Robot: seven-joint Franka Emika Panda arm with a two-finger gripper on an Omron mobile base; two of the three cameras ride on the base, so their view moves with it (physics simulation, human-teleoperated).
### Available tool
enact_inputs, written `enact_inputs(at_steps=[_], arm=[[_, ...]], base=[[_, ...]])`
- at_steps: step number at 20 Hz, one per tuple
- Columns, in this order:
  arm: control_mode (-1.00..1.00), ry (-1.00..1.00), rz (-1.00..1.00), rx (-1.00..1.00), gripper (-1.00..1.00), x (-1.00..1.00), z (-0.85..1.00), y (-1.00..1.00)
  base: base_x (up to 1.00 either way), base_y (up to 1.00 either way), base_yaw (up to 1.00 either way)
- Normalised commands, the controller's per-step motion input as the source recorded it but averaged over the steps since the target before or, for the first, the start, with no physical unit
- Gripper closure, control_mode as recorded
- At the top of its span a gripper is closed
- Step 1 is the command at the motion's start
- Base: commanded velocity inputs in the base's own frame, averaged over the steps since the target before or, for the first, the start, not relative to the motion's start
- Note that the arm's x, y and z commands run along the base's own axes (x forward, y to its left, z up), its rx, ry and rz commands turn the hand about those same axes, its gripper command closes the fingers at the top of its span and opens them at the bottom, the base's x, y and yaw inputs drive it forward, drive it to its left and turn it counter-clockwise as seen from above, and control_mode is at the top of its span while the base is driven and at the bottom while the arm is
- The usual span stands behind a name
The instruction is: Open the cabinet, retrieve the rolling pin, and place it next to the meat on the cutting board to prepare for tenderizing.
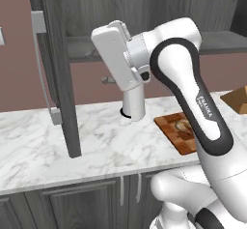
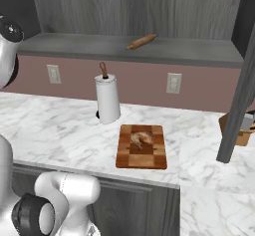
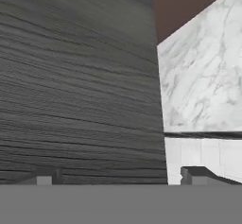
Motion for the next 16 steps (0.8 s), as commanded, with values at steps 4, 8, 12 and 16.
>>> enact_inputs(at_steps=[4,8,12,16], arm=[[-1.00,0.00,-0.21,-0.01,-1.00,0.14,0.01,-1.00],[-1.00,-0.02,-0.25,-0.05,-1.00,0.01,0.08,-0.99],[-1.00,-0.04,-0.31,-0.11,-1.00,0.00,0.07,-0.91],[-1.00,-0.01,-0.38,-0.15,-1.00,0.00,0.06,-0.83]], base=[[0.00,0.00,0.00],[0.00,0.00,0.00],[0.00,0.00,0.00],[0.00,0.00,0.00]])
